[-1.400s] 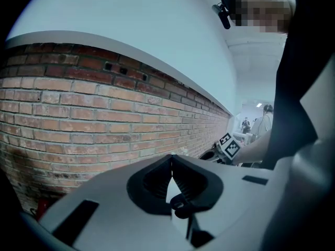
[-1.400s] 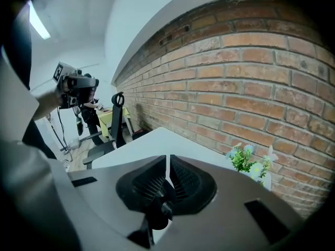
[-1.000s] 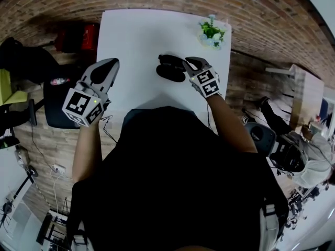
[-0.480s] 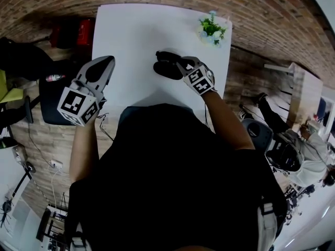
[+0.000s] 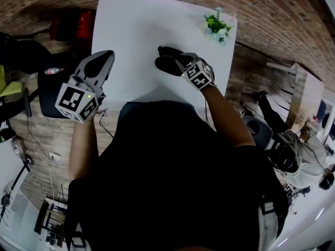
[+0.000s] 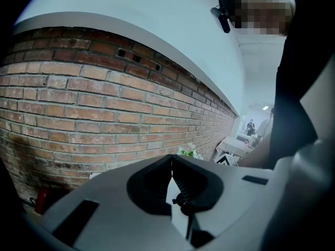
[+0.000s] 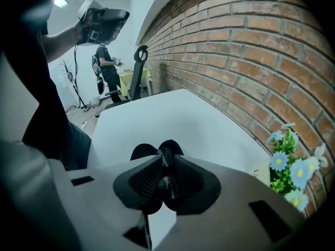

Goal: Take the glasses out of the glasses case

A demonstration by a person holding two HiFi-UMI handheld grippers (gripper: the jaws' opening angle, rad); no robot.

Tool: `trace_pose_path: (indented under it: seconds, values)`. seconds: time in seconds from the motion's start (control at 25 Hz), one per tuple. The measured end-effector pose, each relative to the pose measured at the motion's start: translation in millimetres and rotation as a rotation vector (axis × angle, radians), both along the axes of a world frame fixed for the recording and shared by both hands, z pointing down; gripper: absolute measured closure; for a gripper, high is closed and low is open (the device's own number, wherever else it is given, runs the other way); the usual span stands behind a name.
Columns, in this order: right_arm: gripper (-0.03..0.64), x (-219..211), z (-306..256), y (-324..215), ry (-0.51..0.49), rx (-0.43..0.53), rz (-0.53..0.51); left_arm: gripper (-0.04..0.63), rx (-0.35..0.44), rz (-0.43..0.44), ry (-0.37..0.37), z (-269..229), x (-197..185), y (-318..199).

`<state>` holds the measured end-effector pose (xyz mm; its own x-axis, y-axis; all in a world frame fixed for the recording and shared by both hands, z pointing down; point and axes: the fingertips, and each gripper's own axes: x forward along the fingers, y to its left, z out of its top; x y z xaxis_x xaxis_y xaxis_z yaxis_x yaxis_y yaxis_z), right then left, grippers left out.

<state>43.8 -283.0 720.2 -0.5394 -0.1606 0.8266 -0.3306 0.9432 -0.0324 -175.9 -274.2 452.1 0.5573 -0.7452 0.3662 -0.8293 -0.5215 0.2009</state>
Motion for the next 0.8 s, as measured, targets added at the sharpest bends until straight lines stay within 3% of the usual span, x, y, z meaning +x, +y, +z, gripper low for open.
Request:
trace_pose_path:
  seconds: [0.8]
  values:
    - [0.525, -6, 59, -4, 0.100, -0.064, -0.081, 0.584, -0.055, -0.017, -0.006, 14, -4, -7]
